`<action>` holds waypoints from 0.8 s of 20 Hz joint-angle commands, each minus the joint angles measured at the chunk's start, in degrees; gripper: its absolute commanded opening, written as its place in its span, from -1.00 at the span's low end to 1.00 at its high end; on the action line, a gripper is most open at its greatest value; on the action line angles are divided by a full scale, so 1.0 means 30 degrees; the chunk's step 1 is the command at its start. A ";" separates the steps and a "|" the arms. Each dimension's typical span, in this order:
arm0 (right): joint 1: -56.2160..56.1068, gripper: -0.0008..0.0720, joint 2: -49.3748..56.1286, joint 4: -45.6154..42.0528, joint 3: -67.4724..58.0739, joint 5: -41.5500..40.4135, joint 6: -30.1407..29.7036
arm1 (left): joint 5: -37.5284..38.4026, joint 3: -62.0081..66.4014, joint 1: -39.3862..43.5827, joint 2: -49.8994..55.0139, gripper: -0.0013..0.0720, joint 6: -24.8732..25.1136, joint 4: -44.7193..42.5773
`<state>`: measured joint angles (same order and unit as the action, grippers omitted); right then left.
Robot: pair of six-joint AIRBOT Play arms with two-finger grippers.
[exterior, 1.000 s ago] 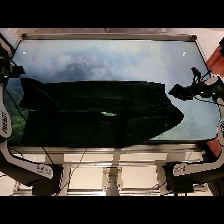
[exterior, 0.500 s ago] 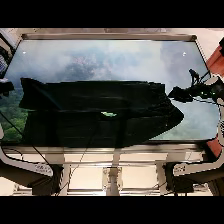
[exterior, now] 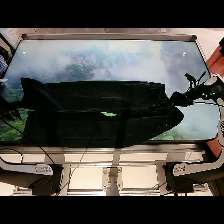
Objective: Fold the clothes and pants, and hang the long-sleeved shirts on hangers.
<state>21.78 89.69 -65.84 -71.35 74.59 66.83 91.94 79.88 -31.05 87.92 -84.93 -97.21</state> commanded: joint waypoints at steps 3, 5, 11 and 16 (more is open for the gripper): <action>0.0007 0.34 -0.0015 -0.0277 -0.0007 -0.0219 -0.0168 | -0.6360 -0.5530 -0.0124 -0.2659 -0.13 -0.0117 -0.0015; 0.0007 0.34 -0.0007 -0.0299 -0.0007 -0.1443 -0.0168 | -0.6827 -0.6433 -0.0160 -0.2739 -0.13 -0.0488 -0.0022; -0.0393 0.34 0.0998 0.0138 -0.1960 -0.6339 -0.0685 | -0.8473 -0.7169 -0.0124 -0.3147 -0.13 -0.0568 0.0925; -0.1887 0.34 0.5362 0.0248 -0.6761 -0.5756 0.0146 | -0.9624 -0.7169 -0.0117 -0.3723 -0.13 -0.0692 0.2630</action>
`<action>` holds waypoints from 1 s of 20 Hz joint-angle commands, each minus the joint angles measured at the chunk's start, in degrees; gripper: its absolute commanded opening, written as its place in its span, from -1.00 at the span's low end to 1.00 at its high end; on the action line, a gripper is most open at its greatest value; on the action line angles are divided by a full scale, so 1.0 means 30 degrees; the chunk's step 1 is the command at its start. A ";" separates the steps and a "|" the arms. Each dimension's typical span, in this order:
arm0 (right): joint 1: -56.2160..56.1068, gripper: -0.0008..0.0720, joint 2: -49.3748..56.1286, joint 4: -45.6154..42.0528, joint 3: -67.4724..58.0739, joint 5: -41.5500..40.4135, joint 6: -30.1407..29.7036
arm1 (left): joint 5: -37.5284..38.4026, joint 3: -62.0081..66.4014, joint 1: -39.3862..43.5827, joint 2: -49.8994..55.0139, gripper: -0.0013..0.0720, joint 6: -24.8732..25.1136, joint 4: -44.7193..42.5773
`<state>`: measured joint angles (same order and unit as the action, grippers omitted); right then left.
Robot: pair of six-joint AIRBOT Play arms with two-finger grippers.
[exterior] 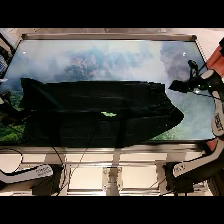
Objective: Fold the clothes and pants, and hang the long-sleeved shirts on hangers.
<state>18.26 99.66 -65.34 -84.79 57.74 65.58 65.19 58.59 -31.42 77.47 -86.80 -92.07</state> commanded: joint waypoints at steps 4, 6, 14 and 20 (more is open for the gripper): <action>-0.1486 0.25 0.4175 0.0073 -0.4495 0.0539 0.1661 | -0.0597 -0.0073 0.0007 -0.0248 -0.13 -0.0073 0.1013; -0.1501 0.24 0.4663 0.0109 -0.4809 0.0954 0.2404 | -0.0605 -0.0073 0.0007 -0.0240 -0.13 -0.0066 0.1217; -0.2222 -0.92 0.5493 0.2463 -0.5282 0.1880 0.1763 | -0.0831 -0.0073 0.0007 -0.0240 -0.13 -0.0138 0.1865; -0.1137 -0.92 0.5486 -0.2018 -0.9624 -0.0576 0.5996 | -0.1872 -0.0073 0.0007 -0.0240 -0.13 -0.0656 0.3643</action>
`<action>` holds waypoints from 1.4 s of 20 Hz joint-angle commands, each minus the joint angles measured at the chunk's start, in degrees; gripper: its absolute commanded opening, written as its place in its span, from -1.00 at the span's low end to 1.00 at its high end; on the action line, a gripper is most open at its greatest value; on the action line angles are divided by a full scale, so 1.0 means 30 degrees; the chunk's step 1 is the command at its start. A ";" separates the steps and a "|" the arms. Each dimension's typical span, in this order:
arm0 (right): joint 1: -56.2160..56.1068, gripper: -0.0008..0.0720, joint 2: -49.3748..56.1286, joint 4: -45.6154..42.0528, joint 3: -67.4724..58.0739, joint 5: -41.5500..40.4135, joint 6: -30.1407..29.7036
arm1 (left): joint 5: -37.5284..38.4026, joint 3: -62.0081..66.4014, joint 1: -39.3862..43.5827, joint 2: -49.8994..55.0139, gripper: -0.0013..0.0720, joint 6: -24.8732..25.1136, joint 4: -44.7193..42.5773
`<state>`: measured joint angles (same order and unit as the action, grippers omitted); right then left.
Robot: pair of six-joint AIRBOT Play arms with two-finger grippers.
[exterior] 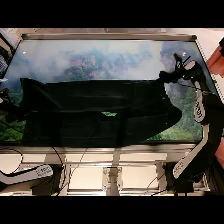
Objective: Fold the clothes and pants, and hang the long-sleeved shirts on hangers.
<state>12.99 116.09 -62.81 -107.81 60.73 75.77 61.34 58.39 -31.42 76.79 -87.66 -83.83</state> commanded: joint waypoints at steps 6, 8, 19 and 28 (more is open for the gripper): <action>0.4386 -0.92 0.0000 -0.6003 -0.3082 -0.2477 0.7096 | -0.2055 -0.0007 0.0007 -0.0015 -0.13 -0.0809 0.3213; 0.5027 -0.85 0.0044 -0.5778 -0.2827 -0.2572 0.6783 | -0.2178 -0.0007 0.0007 -0.0007 -0.13 -0.0809 0.3759; 0.5683 0.13 -0.0976 -0.5654 -0.2616 0.5217 0.0058 | 0.0393 -0.0015 0.0007 -0.0867 -0.13 0.0692 0.1814; 0.6448 0.13 -0.4612 -0.5479 0.2506 0.7395 -0.2798 | 0.1588 -0.0517 0.0874 -0.1661 -0.13 0.3898 0.2084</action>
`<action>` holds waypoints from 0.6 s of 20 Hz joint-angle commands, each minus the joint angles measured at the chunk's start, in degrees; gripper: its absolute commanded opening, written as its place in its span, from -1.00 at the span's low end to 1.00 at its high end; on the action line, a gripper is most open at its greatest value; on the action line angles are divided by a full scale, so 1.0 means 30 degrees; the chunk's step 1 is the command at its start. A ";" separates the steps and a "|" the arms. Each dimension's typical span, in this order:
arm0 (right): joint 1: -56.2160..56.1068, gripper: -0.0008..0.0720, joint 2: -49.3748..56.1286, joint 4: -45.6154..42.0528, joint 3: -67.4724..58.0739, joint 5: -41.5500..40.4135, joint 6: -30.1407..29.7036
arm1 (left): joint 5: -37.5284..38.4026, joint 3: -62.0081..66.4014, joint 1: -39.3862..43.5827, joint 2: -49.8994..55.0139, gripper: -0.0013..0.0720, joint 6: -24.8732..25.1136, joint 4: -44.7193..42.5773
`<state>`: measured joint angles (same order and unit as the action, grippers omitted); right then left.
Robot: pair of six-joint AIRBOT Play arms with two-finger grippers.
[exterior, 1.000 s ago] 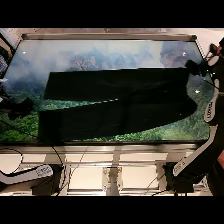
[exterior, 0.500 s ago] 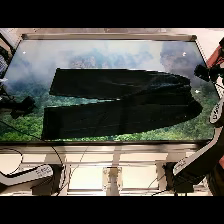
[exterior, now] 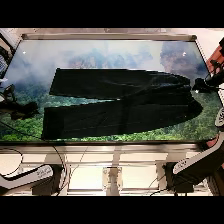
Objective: Fold the clothes and pants, and hang the long-sleeved shirts on hangers.
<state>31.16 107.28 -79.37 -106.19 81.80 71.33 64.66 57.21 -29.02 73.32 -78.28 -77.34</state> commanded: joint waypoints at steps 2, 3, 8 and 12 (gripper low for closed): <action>0.1290 0.13 -0.3687 0.0095 0.4393 -0.0597 -0.2266 | 0.0678 -0.0663 -0.0262 -0.1443 -0.13 0.0925 -0.0189; 0.1916 0.13 -0.4612 0.0211 0.5632 -0.0984 -0.2871 | 0.0962 -0.1035 -0.0503 -0.1923 -0.13 0.1049 -0.0401; 0.4758 0.13 -0.5952 0.1370 0.9122 -0.2127 -0.3490 | 0.4022 -0.2696 -0.2506 -0.2747 0.58 0.1902 -0.0503; 0.5370 0.13 -0.5952 0.1960 1.0579 -0.1421 -0.3461 | 0.4568 -0.3585 -0.3381 -0.2747 0.64 0.2834 -0.0481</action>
<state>45.47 90.08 -75.09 -78.13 76.29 61.45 75.85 48.34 -37.32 65.43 -72.03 -78.85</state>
